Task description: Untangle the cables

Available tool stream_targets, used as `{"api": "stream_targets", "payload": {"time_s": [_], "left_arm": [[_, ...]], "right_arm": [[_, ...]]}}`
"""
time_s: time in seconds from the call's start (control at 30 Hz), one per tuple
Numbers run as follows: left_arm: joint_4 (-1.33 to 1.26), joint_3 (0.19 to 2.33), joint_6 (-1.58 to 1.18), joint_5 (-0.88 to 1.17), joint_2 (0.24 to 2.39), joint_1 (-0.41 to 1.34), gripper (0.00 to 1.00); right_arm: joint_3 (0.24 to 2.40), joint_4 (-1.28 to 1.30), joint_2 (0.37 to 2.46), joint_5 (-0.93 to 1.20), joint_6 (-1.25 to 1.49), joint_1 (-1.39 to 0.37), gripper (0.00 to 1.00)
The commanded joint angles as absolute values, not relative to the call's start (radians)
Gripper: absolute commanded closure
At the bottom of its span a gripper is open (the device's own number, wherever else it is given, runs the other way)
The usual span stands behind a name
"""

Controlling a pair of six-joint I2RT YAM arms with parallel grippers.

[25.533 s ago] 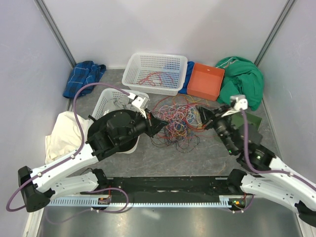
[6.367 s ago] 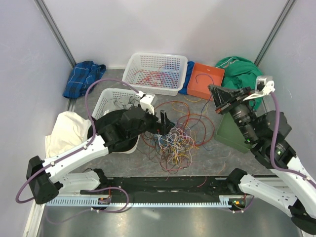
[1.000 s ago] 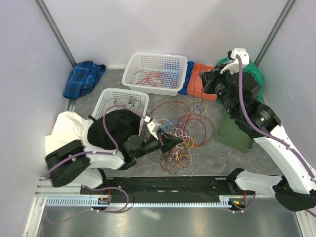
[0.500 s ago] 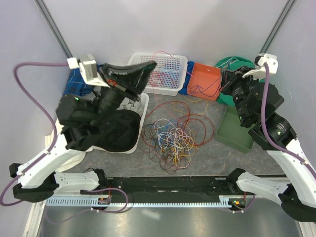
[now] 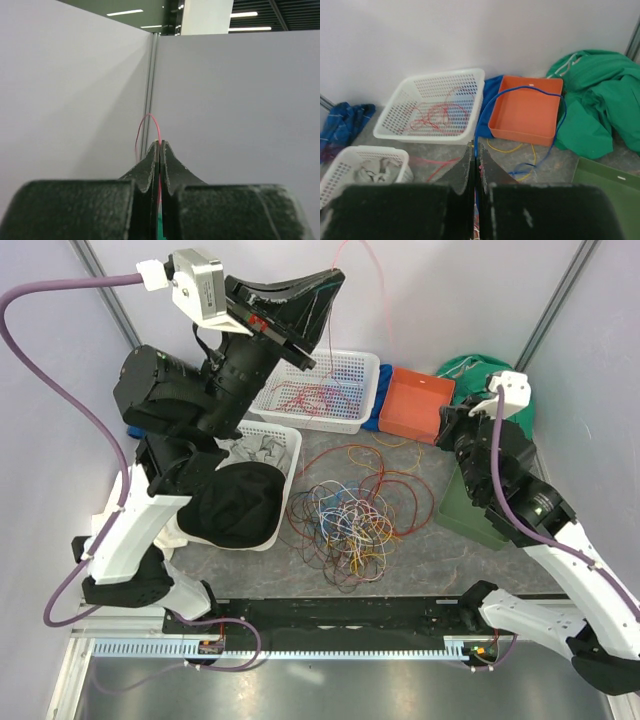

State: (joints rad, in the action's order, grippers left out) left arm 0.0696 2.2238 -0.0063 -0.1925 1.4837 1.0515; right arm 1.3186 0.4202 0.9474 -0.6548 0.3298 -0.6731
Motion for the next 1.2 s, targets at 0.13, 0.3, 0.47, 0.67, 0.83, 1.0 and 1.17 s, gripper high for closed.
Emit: {"api": "stream_targets", "payload": {"time_s": [0.13, 0.3, 0.47, 0.67, 0.83, 1.0, 1.17], "left_arm": [[0.042, 2.113, 0.055, -0.236, 1.445, 1.052, 0.98], [0.005, 1.926, 0.029, -0.288, 1.387, 1.052, 0.98], [-0.227, 1.513, 0.009, -0.354, 1.238, 1.051, 0.98], [-0.322, 1.276, 0.011, -0.374, 1.172, 1.046, 0.98], [-0.385, 1.129, -0.006, -0.354, 1.117, 1.043, 0.98], [-0.413, 1.08, 0.024, -0.374, 1.08, 1.045, 0.98], [-0.417, 1.054, 0.032, -0.382, 1.077, 1.042, 0.98]], "right_arm": [[1.204, 0.433, 0.951, -0.669, 0.365, -0.597, 1.0], [1.32, 0.433, 1.031, -0.666, 0.367, -0.525, 1.0], [1.489, 0.384, 1.184, -0.706, 0.324, -0.48, 1.0], [1.665, 0.285, 1.403, -0.694, 0.287, -0.384, 1.0], [1.689, 0.175, 1.578, -0.657, 0.265, -0.324, 1.0], [1.726, 0.115, 1.742, -0.554, 0.345, -0.239, 1.0], [1.863, 0.113, 1.909, -0.474, 0.374, -0.192, 1.0]]}}
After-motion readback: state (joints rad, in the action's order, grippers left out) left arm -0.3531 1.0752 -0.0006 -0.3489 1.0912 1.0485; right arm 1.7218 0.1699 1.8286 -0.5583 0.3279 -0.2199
